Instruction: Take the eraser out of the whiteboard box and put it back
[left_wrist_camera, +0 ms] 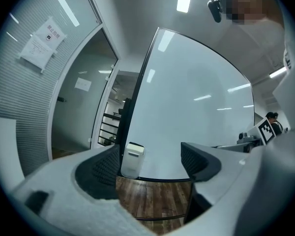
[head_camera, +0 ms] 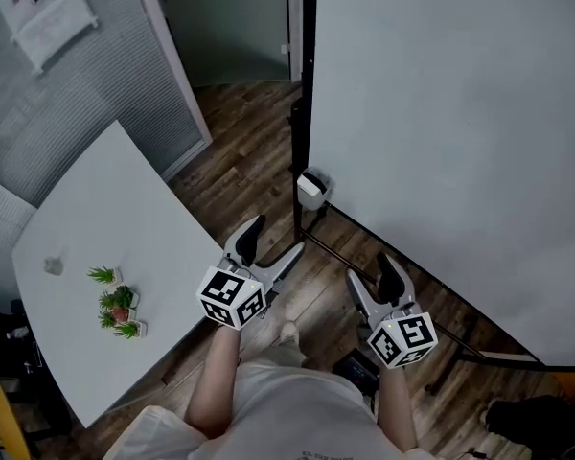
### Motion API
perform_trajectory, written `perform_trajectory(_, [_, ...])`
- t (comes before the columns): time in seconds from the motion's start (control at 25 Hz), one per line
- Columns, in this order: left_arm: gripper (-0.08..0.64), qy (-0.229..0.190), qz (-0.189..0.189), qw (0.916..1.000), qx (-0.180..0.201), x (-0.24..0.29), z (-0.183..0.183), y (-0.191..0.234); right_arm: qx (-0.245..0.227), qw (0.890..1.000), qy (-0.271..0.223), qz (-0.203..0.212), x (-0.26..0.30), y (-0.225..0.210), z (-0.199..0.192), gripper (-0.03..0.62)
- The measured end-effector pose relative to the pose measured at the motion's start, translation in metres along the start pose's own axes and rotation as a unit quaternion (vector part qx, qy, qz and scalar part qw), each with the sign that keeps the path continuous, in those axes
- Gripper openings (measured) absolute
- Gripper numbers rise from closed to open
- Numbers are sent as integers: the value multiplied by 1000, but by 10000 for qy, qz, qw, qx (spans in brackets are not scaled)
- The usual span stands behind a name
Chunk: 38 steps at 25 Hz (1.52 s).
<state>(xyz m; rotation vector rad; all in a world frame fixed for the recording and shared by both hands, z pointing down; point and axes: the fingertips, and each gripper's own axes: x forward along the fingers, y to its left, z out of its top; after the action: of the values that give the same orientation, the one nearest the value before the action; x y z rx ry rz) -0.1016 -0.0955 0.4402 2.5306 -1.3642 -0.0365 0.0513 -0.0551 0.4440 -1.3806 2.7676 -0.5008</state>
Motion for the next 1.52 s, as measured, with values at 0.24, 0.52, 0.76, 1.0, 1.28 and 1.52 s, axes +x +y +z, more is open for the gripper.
perform_trajectory(0.24, [377,105,-197,9997,35,22,-1,28,-27,9999,0,-130,33,-2,-2,302])
perform_trajectory(0.52, [370,157,-381,9990,146,41,1,33,-121,9991,-202,-353,34,-8,11,301])
perform_trajectory(0.76, [368,75,-478,9987,173,49,8,31,-115,9988,-321,-360,39,-14,20,299])
perform_trajectory(1.0, [368,72,-470,9987,192,59,11,33,-73,9992,-316,-225,49,-15,20,299])
perform_trajectory(1.28, [365,108,-433,9987,264,71,9,35,-30,9994,-322,-145,59,-19,20,295])
perform_trajectory(1.52, [362,309,-403,9979,410,88,0,38,-32,9996,-227,-138,66,-23,18,293])
